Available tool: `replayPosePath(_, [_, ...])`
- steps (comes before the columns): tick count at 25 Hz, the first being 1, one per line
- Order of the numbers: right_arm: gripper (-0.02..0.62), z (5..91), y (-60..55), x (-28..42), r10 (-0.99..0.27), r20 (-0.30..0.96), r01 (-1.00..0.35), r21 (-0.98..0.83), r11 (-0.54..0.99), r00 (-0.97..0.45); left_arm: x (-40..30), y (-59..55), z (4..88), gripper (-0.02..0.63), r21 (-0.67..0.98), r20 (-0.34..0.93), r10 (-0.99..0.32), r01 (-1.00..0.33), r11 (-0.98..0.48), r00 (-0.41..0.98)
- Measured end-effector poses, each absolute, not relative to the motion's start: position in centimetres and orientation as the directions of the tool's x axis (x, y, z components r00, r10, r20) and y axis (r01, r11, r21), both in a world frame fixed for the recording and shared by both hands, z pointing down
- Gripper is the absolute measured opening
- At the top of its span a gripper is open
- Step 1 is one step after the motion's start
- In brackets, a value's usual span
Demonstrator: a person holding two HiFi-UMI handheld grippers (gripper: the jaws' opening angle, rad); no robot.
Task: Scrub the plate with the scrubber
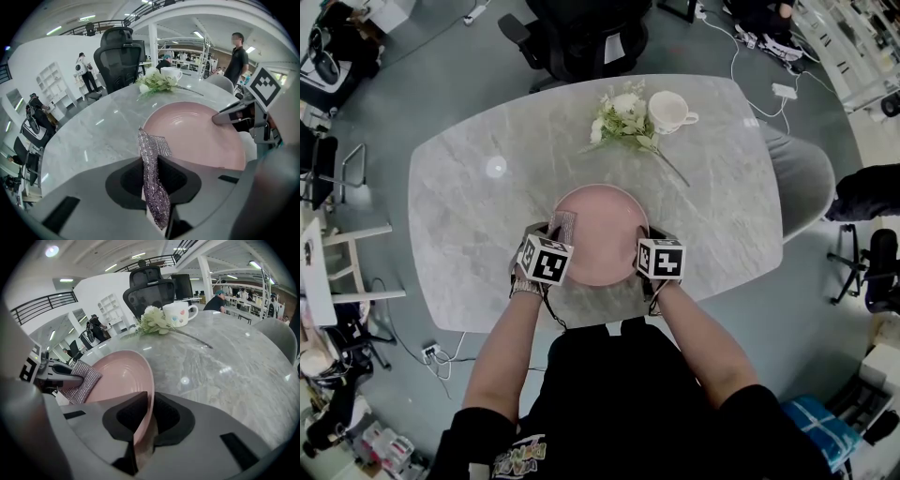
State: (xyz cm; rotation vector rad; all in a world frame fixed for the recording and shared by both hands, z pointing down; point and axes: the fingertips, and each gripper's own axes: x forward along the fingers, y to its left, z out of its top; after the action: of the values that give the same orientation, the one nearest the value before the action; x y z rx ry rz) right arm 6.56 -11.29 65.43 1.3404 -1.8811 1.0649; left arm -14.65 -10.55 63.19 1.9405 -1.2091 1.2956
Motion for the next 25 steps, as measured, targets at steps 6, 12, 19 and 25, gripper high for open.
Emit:
replayPosePath(6, [0.055, 65.4, -11.4, 6.5, -0.482, 0.817, -0.949, -0.268, 0.167, -0.316, -16.0, -11.9, 61.9, 0.078, -0.063, 0.867, -0.477, -0.917, -0.393, 0.144])
replayPosePath(12, [0.055, 65.4, -11.3, 6.5, -0.482, 0.818, -0.949, -0.267, 0.166, -0.314, -14.8, -11.9, 60.1, 0.078, 0.030, 0.822, -0.525, -0.937, -0.347, 0.221])
replayPosePath(19, [0.055, 65.5, -11.3, 6.6, -0.479, 0.817, -0.948, -0.274, 0.164, -0.319, -9.1, -10.4, 59.1, 0.078, 0.375, 0.762, -0.462, -0.891, -0.255, 0.453])
replayPosePath(25, [0.055, 65.4, -11.2, 6.5, -0.477, 0.817, -0.946, -0.281, 0.161, -0.324, -4.3, -9.2, 59.6, 0.078, 0.702, 0.638, -0.434, -0.712, -0.012, 0.637])
